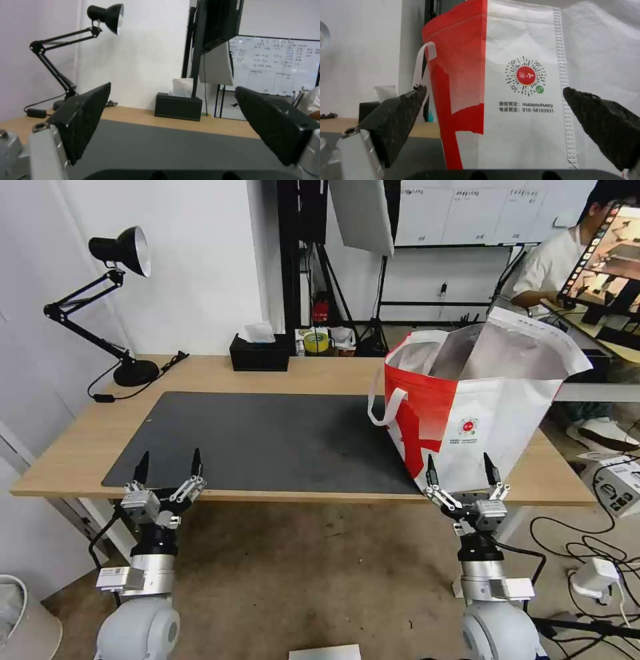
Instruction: Pick up the trash from the table and place it into the takeout bag.
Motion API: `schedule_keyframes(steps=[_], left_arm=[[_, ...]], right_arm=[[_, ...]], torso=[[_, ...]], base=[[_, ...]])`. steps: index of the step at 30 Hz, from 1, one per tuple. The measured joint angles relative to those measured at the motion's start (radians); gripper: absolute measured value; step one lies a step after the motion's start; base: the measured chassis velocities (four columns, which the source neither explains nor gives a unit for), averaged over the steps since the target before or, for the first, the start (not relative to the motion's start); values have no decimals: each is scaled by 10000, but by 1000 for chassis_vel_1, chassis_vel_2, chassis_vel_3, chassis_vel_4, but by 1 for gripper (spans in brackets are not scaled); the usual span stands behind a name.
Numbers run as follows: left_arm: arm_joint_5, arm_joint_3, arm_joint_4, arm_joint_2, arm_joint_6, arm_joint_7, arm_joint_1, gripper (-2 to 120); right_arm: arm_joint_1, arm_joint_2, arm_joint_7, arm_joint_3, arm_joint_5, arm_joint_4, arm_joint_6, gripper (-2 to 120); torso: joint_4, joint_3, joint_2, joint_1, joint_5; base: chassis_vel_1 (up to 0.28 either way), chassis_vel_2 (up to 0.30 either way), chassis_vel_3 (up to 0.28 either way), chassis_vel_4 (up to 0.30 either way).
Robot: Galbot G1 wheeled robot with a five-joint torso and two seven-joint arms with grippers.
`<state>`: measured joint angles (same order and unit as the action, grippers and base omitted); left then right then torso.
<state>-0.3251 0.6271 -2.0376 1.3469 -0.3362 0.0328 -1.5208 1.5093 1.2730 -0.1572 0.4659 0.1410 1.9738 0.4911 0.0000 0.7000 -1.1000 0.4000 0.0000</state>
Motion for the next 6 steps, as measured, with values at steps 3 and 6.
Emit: schedule_keyframes(steps=[3,6], left_arm=[[-2,0,-1,-1,2,0,0,100],[-4,0,-3,-3,4,1,0,100]], right_arm=[[0,0,0,0,0,0,0,100],[0,0,0,0,0,0,0,100]], torso=[[0,0,0,0,0],[0,0,0,0,0]], base=[[0,0,0,0],[0,0,0,0]])
